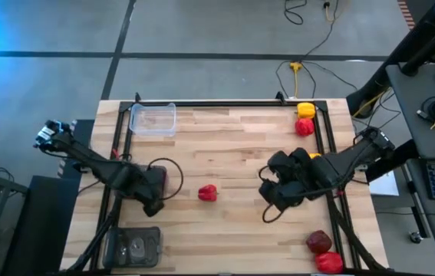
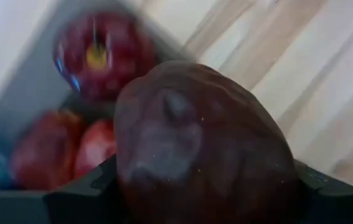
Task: Sort produce into baskets
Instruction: Put the red apple into the top black bin
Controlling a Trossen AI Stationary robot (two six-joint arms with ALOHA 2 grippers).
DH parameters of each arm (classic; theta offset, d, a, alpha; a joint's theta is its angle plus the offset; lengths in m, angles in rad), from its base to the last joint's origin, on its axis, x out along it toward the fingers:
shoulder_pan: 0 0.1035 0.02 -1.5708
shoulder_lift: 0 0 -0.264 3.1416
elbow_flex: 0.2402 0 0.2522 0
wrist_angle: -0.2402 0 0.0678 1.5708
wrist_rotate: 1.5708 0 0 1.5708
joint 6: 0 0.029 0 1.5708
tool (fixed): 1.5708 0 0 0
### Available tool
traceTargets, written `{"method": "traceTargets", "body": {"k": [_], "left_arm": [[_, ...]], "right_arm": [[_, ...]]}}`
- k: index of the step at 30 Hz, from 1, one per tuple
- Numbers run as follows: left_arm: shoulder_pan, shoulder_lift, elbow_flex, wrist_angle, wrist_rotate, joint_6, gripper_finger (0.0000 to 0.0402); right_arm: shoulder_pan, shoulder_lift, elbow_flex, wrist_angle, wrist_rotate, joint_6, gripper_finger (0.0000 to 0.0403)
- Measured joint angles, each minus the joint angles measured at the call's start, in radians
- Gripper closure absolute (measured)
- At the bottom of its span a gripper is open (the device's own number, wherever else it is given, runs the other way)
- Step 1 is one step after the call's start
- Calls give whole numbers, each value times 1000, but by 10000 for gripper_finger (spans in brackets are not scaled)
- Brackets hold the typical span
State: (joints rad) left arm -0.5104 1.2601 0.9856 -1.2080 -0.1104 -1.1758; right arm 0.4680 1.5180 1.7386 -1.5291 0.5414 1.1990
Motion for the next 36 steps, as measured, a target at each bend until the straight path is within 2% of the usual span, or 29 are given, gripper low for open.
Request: {"method": "traceTargets", "body": {"k": [4,7,11,17,20,24,33,36], "left_arm": [[-1,-19,-108,101,3,-56,157],[1,-8,-142,150,-34,-87,131],[1,7,-143,129,-87,-96,81],[3,1,-75,-12,-91,-65,27],[3,0,-30,-106,-128,-64,22],[4,-13,1,-122,-130,-49,22],[29,-8,-30,-149,-161,-127,50],[33,10,-68,-135,-159,-144,56]], "right_arm": [[-7,-1,0,1,-33,-26,26],[1,0,0,-1,-86,-11,26],[37,0,0,-3,-112,32,26],[103,0,-4,-15,-213,118,26],[131,1,-19,-17,-282,155,26],[163,1,-62,-17,-383,213,26],[218,2,-116,-6,-400,346,26],[249,2,-120,-4,-440,388,26]]}}
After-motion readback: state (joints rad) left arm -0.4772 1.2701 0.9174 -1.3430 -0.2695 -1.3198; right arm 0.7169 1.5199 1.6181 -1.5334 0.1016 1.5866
